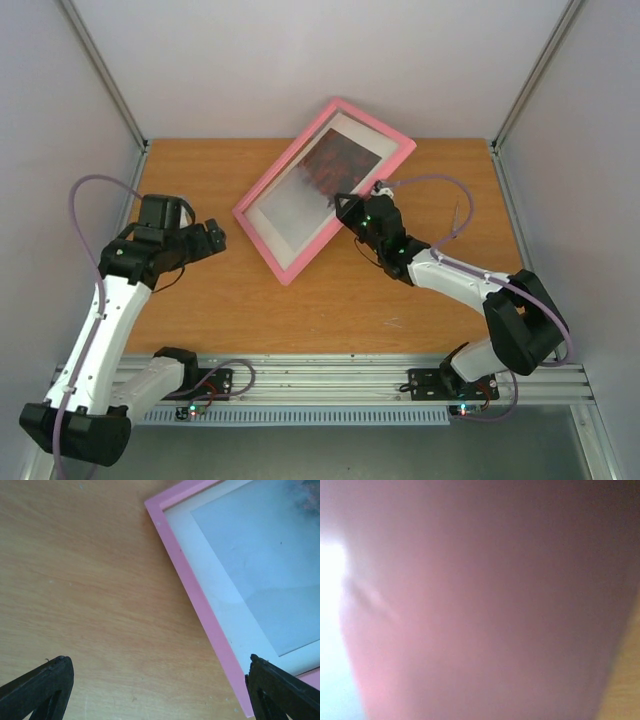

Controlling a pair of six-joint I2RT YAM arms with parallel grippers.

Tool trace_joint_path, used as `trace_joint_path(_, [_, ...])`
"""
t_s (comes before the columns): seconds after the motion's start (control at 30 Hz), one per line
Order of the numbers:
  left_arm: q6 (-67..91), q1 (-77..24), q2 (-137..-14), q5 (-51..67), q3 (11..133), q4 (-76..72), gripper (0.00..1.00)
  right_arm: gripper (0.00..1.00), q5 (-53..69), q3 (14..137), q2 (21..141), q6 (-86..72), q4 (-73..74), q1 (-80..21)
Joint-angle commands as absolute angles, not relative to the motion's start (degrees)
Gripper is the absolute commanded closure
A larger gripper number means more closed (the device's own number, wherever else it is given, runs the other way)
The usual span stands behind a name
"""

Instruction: Take the photo out of the frame

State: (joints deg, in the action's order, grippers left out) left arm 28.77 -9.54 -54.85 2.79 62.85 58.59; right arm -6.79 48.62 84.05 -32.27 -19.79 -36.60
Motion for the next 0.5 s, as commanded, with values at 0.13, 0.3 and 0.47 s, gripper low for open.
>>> trace_joint_path(0.13, [33.92, -9.23, -56.8, 10.27, 56.59, 53.01, 0.06, 0.99, -5.93, 37.26, 85.36, -44.07, -23.05, -35.32])
trace_joint_path(0.3, [34.52, -9.23, -57.77, 11.35, 54.54, 52.19, 0.06, 0.99, -4.63, 30.92, 90.08, -51.52, -29.45, -34.01])
trace_joint_path(0.47, [35.44, -9.23, -59.36, 13.06, 52.68, 50.94, 0.06, 0.99, -4.21, 26.74, 94.85, -56.39, -35.47, -33.7])
